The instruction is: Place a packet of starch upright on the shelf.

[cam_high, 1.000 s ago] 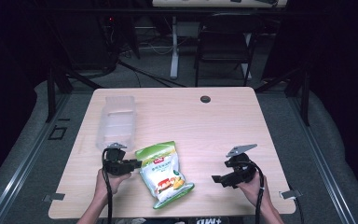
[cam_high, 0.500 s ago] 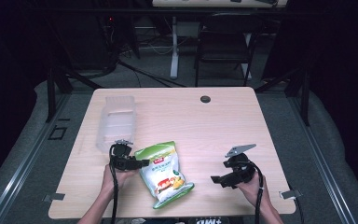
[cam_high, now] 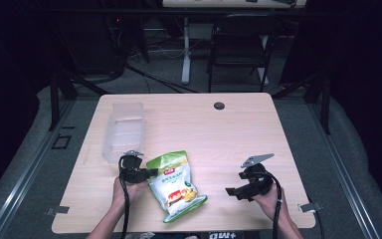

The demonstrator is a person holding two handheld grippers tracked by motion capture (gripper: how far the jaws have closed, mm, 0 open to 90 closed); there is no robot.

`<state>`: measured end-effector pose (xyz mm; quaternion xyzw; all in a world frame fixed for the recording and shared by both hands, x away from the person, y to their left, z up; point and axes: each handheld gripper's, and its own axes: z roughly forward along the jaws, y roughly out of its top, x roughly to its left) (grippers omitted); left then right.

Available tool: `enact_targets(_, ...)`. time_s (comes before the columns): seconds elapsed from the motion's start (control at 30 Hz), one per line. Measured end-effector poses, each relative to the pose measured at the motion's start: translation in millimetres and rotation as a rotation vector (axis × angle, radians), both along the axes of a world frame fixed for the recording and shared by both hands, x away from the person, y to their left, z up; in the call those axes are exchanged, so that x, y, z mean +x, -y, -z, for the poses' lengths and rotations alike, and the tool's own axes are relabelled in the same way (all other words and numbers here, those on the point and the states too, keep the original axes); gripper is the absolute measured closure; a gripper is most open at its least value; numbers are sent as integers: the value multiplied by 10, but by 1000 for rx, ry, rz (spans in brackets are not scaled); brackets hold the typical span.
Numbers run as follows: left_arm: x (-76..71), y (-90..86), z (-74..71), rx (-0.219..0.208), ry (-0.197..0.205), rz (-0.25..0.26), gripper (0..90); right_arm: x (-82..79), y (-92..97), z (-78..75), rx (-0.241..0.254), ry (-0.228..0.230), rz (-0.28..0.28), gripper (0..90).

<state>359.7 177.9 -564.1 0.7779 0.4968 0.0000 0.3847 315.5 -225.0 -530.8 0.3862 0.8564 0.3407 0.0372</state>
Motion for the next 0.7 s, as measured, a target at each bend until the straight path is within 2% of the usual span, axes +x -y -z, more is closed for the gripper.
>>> enact_targets(0.17, -20, -10, -31, -9, 19, 4, 892, -7, -8, -7, -18, 0, -4, 165)
enact_targets(0.37, -62, 7, -117, -12, 59, 9, 893, -23, 1, 4, 2, 2, 2, 169)
enact_targets(0.53, -85, -5, -191, -33, 73, 14, 896, -29, 11, -17, -6, 3, 1, 175)
enact_targets(0.7, -122, -70, -305, -65, 128, -1, 898, -17, 2, -14, -8, 0, 4, 176)
